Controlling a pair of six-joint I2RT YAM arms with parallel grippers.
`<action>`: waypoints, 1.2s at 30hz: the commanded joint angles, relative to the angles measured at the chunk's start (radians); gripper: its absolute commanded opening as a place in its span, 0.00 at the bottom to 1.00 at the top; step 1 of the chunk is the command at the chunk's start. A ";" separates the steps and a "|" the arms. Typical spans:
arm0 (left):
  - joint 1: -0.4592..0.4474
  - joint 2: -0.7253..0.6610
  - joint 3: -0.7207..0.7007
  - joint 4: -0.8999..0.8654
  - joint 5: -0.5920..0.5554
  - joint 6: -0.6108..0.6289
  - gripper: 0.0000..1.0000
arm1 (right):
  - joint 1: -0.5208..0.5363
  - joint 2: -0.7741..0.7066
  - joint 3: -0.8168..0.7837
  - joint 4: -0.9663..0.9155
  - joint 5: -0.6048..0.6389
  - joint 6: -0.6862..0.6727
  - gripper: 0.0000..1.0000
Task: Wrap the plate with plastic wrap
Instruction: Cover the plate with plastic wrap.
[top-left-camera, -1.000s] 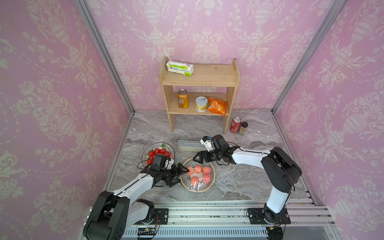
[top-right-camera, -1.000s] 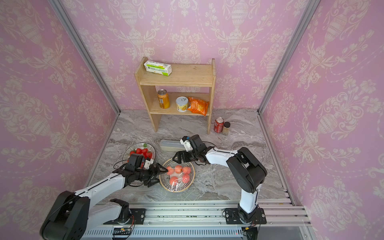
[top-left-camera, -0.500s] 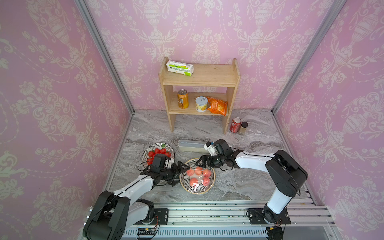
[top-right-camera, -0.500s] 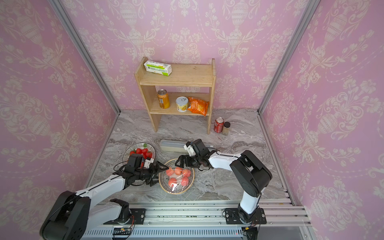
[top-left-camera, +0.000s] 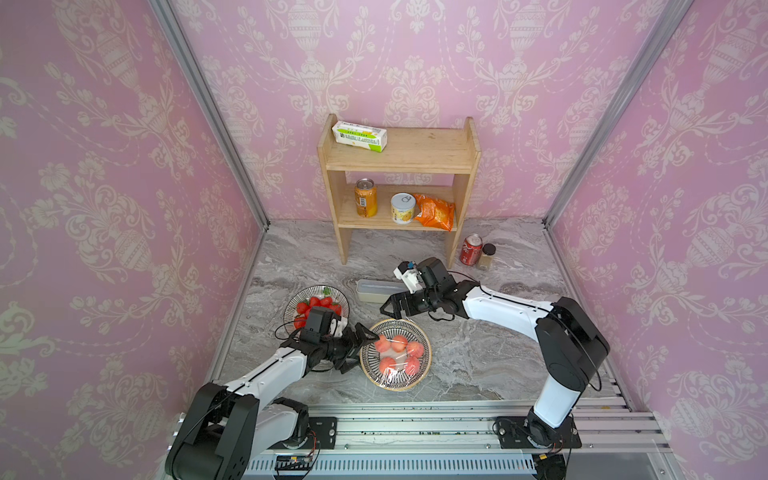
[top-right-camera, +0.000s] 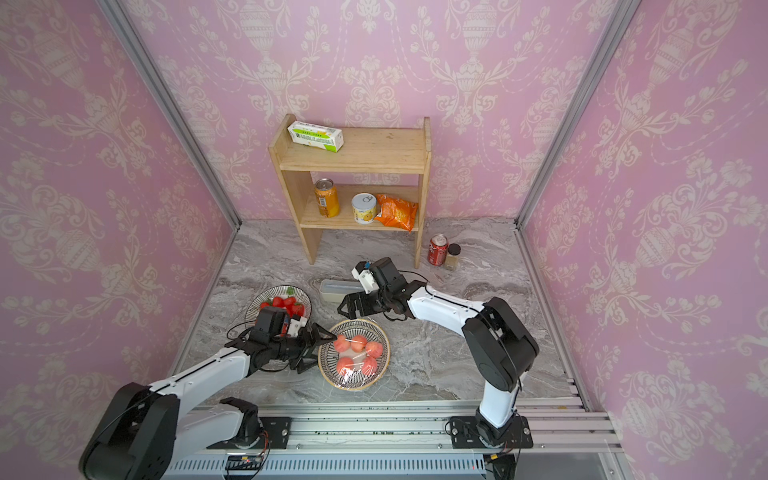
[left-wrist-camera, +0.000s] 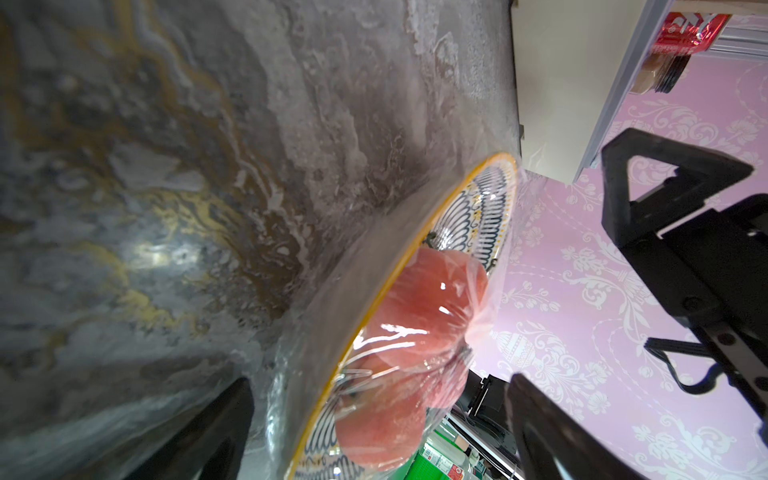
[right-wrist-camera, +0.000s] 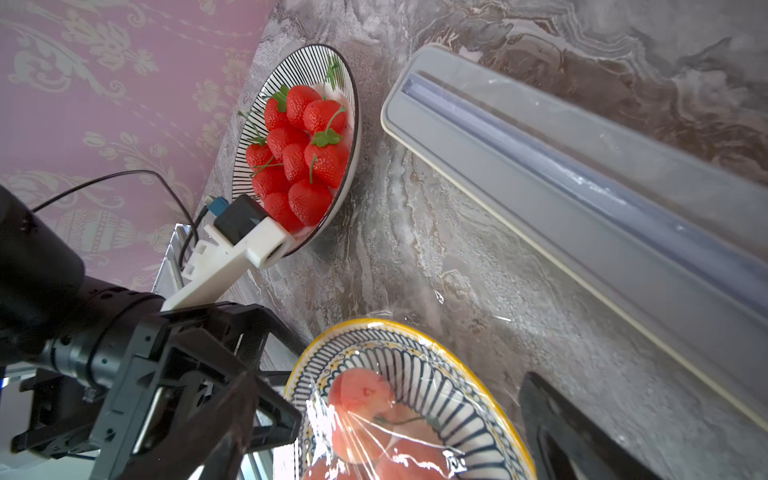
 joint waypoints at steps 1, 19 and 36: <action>-0.007 -0.012 -0.011 -0.034 -0.007 0.026 0.96 | 0.001 0.039 0.007 0.011 -0.014 -0.024 1.00; -0.026 -0.001 -0.040 0.027 0.022 -0.016 0.96 | -0.011 -0.012 -0.179 0.095 -0.064 0.158 1.00; -0.071 0.077 -0.015 0.152 0.020 -0.078 0.96 | -0.157 -0.379 -0.401 -0.207 -0.023 0.120 0.82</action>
